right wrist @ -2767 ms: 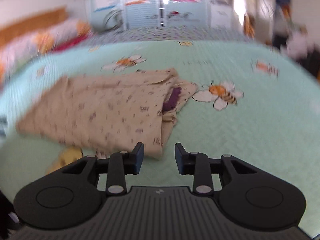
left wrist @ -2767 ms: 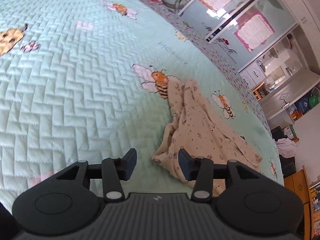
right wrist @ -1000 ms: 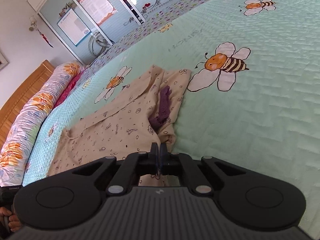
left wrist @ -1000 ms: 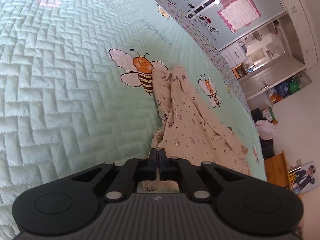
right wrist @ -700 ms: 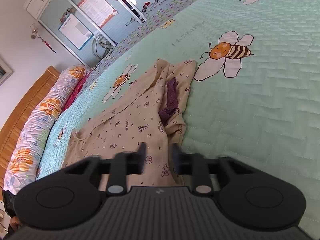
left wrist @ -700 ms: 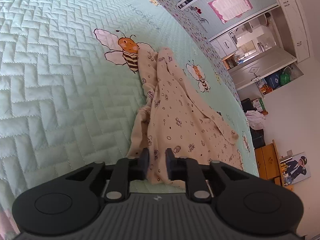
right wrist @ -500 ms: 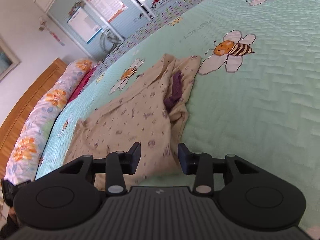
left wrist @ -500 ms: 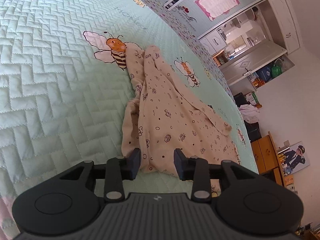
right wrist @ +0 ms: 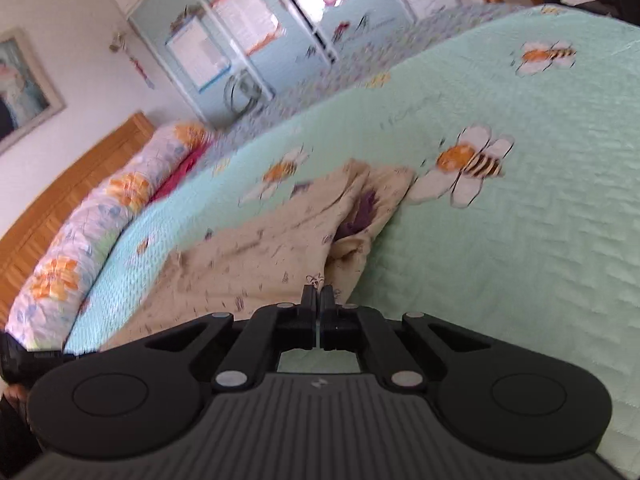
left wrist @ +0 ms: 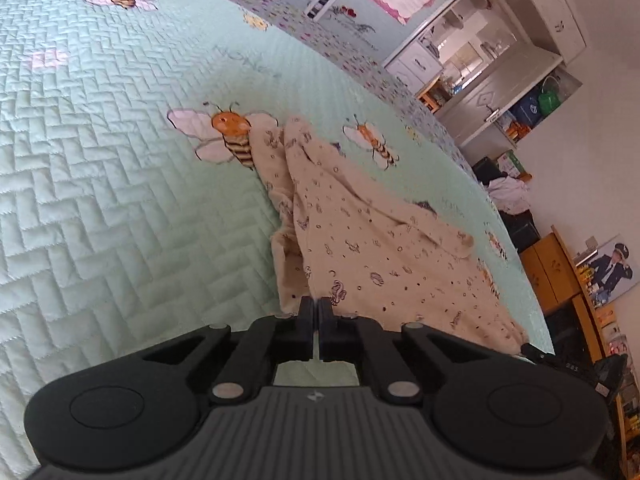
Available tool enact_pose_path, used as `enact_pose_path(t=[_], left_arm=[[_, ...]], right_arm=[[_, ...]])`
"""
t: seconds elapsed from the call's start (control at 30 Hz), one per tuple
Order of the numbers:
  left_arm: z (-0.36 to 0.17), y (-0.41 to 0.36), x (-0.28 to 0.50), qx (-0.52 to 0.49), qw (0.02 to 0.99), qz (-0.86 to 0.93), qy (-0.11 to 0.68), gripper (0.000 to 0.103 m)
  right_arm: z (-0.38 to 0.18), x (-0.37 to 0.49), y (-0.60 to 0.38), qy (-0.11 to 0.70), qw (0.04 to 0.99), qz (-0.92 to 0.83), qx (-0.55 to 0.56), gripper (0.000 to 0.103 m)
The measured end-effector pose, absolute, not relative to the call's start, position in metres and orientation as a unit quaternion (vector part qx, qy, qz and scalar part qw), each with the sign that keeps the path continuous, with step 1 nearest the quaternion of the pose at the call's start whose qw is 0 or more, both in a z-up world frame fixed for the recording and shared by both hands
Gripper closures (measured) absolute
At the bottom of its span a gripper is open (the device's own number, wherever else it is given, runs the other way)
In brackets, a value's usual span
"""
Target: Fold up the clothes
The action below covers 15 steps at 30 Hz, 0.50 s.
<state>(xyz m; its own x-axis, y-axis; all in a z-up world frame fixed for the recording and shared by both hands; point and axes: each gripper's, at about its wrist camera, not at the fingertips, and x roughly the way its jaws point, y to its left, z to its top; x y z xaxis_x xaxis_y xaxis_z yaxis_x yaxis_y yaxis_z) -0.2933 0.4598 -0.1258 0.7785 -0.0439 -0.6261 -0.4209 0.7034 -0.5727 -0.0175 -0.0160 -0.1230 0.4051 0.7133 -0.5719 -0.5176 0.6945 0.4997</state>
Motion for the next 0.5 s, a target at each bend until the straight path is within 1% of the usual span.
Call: enact_pose_path(t=[0.03,0.07,0.13,0.17,0.2,0.23,0.27,0.3,0.33,0.4,0.43,0.47,0.5], left_arm=[[-0.131,0.458,-0.290,-0.369,0.865,0.107,0.323,0.102],[-0.136,0.458,-0.290,-0.373,0.861,0.108,0.328,0.102],[-0.145,0.457,-0.293,-0.381,0.855,0.111,0.332,0.101],[-0.146,0.457,-0.296,-0.385,0.856,0.113,0.327,0.094],[-0.148,0.457,-0.299,-0.389,0.856,0.116,0.322,0.083],[-0.148,0.457,-0.302,-0.392,0.856,0.119,0.317,0.077],[-0.149,0.457,-0.302,-0.394,0.855,0.121,0.314,0.068],[-0.149,0.457,-0.302,-0.398,0.854,0.122,0.311,0.067],[-0.150,0.457,-0.302,-0.401,0.853,0.123,0.310,0.067],[-0.152,0.456,-0.300,-0.405,0.852,0.125,0.307,0.067],[-0.152,0.456,-0.299,-0.406,0.852,0.126,0.306,0.067],[-0.153,0.455,-0.298,-0.406,0.852,0.129,0.305,0.071],[-0.152,0.454,-0.299,-0.403,0.853,0.132,0.305,0.096]], right_arm=[[-0.130,-0.016,-0.010,0.413,0.827,0.366,0.110,0.103],[-0.135,-0.017,-0.012,0.419,0.824,0.362,0.122,0.103],[-0.143,-0.020,-0.022,0.423,0.817,0.354,0.165,0.097],[-0.144,-0.023,-0.027,0.418,0.817,0.355,0.178,0.093],[-0.142,-0.026,-0.031,0.411,0.821,0.354,0.179,0.078],[-0.140,-0.029,-0.033,0.403,0.825,0.353,0.178,0.072],[-0.139,-0.029,-0.034,0.399,0.827,0.352,0.179,0.068],[-0.137,-0.028,-0.034,0.397,0.829,0.351,0.181,0.066],[-0.136,-0.027,-0.033,0.394,0.830,0.350,0.182,0.064],[-0.134,-0.024,-0.025,0.393,0.830,0.353,0.177,0.052],[-0.136,-0.023,-0.018,0.394,0.830,0.358,0.168,0.052],[-0.137,-0.022,-0.010,0.396,0.829,0.362,0.156,0.052],[-0.141,-0.021,-0.003,0.405,0.826,0.365,0.141,0.078]])
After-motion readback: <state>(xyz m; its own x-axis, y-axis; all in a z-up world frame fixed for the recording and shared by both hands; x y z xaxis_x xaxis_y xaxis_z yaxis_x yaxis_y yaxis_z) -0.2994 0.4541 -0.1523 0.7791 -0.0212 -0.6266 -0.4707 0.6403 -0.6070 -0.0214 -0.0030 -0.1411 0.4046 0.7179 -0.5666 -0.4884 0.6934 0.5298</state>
